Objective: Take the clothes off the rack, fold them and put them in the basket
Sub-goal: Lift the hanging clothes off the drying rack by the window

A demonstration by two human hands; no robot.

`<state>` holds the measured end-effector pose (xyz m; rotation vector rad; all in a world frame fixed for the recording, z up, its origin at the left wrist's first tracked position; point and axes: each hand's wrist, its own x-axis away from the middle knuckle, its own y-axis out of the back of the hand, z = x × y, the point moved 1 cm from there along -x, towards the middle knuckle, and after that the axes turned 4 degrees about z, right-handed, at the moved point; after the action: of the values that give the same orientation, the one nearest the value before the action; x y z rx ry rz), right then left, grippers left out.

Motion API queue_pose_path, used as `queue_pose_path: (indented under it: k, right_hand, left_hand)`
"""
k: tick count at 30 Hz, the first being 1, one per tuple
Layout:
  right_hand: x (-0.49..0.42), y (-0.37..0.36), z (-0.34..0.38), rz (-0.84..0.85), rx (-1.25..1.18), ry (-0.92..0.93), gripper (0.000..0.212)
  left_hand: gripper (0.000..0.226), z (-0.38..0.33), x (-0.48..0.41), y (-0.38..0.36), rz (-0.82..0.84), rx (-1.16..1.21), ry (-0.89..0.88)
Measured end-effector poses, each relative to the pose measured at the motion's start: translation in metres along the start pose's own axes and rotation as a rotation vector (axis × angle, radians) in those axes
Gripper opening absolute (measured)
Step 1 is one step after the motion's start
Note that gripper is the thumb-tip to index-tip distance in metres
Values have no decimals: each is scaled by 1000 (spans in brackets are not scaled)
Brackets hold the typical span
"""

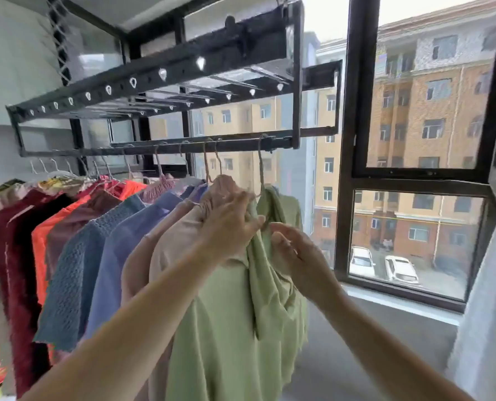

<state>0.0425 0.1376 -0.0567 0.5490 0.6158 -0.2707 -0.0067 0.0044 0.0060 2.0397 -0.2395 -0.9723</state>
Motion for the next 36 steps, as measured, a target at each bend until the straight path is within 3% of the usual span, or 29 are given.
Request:
queue_pose_path:
  k: [4,7,10,14,18,23,26,28,31,33,36]
  right_hand:
    - [-51,-2,-21,29,-121,-33,30]
    - [-75,-15,-36,34,-216,-14,34]
    - [-88,-22,-43,35,-299,-19,31]
    - [-99,-30,-33,43,-404,-45,30]
    - [-111,-34,-15,167,-751,-120,40]
    - [-128,-34,11,166,-871,-158,41]
    - [-128,-35,27,184,-1012,-142,36]
    - [-125,-35,33,178,-1068,-137,43]
    - [-116,-39,33,170,-1142,-156,33]
    - [-107,-42,28,155,-1171,-148,27]
    - [-98,-47,18,112,-1057,-187,24]
  left_hand:
    - [46,6,-48,-11,95,-74,153]
    - [35,18,-66,-18,143,94,237]
    - [11,27,-70,-20,66,365,285]
    - [17,34,-73,-17,-4,426,265]
    - [20,34,-73,-5,-62,460,255]
    - [22,24,-66,11,-97,534,195]
    - [19,21,-54,24,-130,436,61]
    - [20,23,-45,31,-106,444,5]
    - [24,31,-34,35,-71,447,-47]
    - [27,45,-38,40,-180,440,-33]
    - [20,76,-60,44,-261,171,100]
